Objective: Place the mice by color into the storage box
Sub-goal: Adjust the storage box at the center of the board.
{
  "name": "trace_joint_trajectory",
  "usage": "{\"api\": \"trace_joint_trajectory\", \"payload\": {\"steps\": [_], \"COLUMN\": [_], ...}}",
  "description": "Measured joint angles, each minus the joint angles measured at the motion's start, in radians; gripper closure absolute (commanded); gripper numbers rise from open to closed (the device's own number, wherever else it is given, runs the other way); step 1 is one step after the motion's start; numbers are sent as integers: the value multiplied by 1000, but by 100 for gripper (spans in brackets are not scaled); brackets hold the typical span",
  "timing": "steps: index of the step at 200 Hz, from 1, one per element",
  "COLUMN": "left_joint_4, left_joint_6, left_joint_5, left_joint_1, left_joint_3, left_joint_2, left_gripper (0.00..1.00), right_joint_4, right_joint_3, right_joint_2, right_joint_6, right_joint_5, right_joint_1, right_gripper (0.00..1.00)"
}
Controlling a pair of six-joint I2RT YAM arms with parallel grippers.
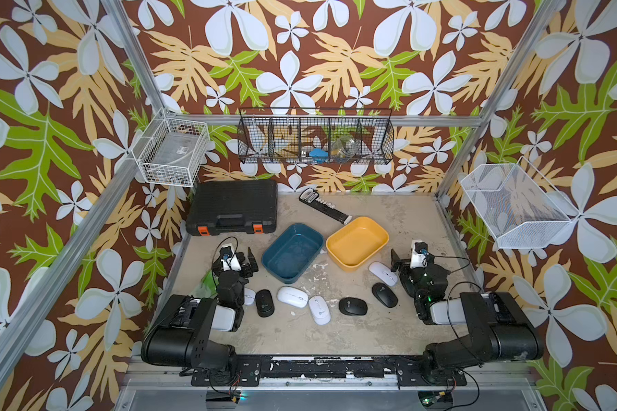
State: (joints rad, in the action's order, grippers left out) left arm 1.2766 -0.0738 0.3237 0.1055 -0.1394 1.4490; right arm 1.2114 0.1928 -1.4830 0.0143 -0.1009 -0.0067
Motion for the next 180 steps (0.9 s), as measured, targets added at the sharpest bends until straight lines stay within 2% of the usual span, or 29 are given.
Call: {"api": "trace_joint_trajectory", "payload": {"steps": [180], "left_joint_4": [-16], "left_joint_6": [0], "left_joint_5": [0], "left_joint_1": [0], "left_joint_3": [-5], "left_joint_2": [-17], "left_gripper": [0], "right_joint_4": [6], "right_joint_3": [-10], "right_joint_2": [12], "right_joint_6": [1], "right_joint_5": [1], "right_joint_1": [0], "right_gripper": [0]}}
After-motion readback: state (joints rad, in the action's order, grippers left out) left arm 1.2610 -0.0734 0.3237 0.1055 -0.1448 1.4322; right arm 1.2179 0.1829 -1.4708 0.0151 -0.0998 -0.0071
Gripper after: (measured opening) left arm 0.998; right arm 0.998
